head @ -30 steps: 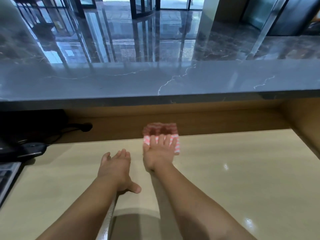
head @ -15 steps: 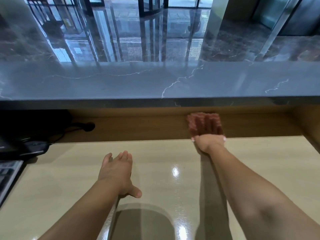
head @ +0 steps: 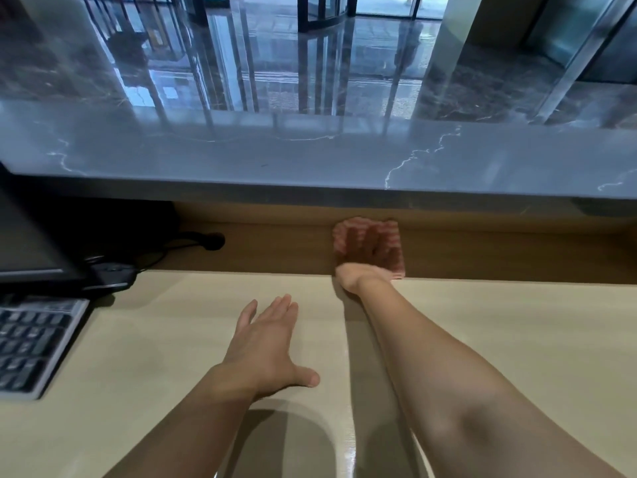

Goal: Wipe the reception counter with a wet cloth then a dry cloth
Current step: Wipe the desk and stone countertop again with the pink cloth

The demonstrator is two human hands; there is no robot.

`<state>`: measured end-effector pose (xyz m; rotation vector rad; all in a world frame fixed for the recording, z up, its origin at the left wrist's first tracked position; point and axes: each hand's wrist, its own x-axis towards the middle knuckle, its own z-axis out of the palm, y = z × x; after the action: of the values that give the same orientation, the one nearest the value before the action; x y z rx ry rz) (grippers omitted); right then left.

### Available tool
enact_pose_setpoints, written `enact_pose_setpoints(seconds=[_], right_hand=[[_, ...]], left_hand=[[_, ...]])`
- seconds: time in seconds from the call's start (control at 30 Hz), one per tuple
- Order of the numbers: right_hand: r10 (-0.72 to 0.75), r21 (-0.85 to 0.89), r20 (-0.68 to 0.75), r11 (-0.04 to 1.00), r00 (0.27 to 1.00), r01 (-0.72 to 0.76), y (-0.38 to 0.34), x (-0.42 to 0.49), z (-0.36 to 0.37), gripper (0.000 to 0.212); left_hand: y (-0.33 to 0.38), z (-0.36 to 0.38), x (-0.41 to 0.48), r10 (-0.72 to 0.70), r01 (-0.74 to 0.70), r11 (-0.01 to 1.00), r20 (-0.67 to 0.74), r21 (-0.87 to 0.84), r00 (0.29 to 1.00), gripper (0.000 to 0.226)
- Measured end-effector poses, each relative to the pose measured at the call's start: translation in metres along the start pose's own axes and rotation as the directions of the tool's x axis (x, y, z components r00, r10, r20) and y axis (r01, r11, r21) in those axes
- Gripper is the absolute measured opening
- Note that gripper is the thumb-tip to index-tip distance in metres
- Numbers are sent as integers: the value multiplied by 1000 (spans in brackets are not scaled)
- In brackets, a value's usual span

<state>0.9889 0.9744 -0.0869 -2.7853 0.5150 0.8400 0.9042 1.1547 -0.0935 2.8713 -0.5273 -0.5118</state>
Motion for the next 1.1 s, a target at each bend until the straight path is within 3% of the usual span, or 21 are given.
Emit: enact_pose_setpoints(seconds=[0.13, 0.23, 0.33, 0.53, 0.7, 0.83, 1.1], right_hand=[[-147, -26, 30, 989, 989, 148, -64, -6, 12, 47], [-252, -16, -7, 968, 968, 252, -106, -19, 19, 42], [-339, -40, -83, 941, 937, 337, -145, -28, 37, 49], [-591, -231, -123, 798, 798, 556, -203, -54, 92, 58], [-708, -323, -107, 689, 698, 649, -196, -63, 106, 58], [-632, -269, -157, 767, 759, 583, -154, -51, 93, 58], [-234, -197, -254, 963, 938, 186, -28, -34, 56, 58]], left_hand=[[-36, -4, -23, -19, 6, 996, -136, -93, 991, 107], [-70, -9, -46, -101, 94, 994, -150, -52, 983, 104], [-98, -12, -71, -192, 189, 981, -137, -30, 972, 99], [-121, -5, -111, -284, 291, 956, -142, 36, 948, 96], [-122, -4, -115, -289, 297, 951, -92, 89, 953, 89], [-123, -5, -115, -287, 294, 951, -83, 93, 954, 78], [-120, -6, -114, -306, 309, 945, -49, 111, 951, 90]])
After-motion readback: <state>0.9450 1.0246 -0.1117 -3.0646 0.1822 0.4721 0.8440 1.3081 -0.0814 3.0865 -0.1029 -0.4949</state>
